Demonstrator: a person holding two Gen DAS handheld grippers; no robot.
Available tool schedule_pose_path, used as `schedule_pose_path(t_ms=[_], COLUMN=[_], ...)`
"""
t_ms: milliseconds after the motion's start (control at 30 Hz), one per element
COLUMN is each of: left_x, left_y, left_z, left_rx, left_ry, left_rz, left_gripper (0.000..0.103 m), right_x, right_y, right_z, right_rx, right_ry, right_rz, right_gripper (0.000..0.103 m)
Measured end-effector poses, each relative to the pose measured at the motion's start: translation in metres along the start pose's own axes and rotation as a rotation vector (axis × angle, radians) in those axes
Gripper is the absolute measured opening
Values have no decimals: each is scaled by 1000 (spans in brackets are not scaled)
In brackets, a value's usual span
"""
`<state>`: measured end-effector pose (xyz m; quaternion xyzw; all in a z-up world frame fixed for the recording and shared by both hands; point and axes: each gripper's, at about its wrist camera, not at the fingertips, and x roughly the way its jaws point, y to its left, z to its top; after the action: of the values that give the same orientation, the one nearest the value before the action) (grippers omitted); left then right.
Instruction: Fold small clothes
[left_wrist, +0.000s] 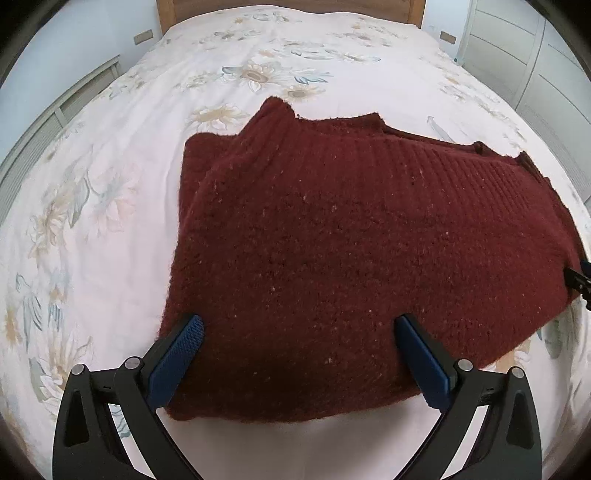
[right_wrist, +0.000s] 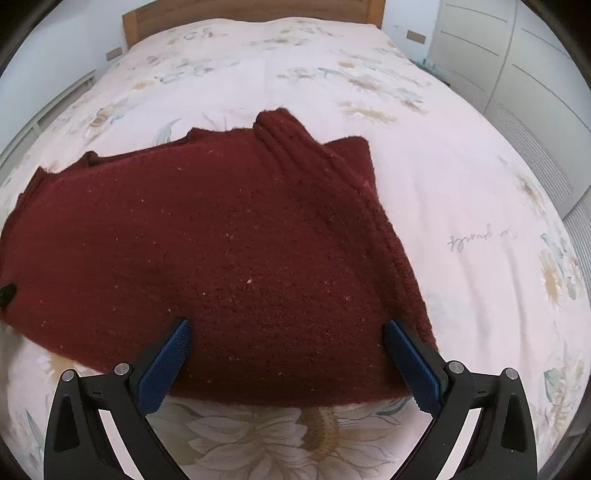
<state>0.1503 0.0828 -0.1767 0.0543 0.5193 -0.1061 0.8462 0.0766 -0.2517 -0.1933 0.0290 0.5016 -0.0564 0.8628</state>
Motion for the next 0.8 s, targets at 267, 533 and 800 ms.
schedule_pose_path(t_ms=[267, 533, 800], left_x=[-11, -28, 30], left_y=[-2, 57, 82], left_z=[19, 43, 34], left_rx=[18, -156, -303], left_ry=[121, 97, 239], left_rz=[-43, -51, -176], left_gripper=[102, 102, 102], right_x=[-34, -70, -74], right_y=[8, -3, -18], right_z=[-2, -16, -35], right_rx=[-20, -24, -1], right_ry=[-44, -81, -42], right_rz=[26, 22, 5], right_gripper=[103, 103, 103])
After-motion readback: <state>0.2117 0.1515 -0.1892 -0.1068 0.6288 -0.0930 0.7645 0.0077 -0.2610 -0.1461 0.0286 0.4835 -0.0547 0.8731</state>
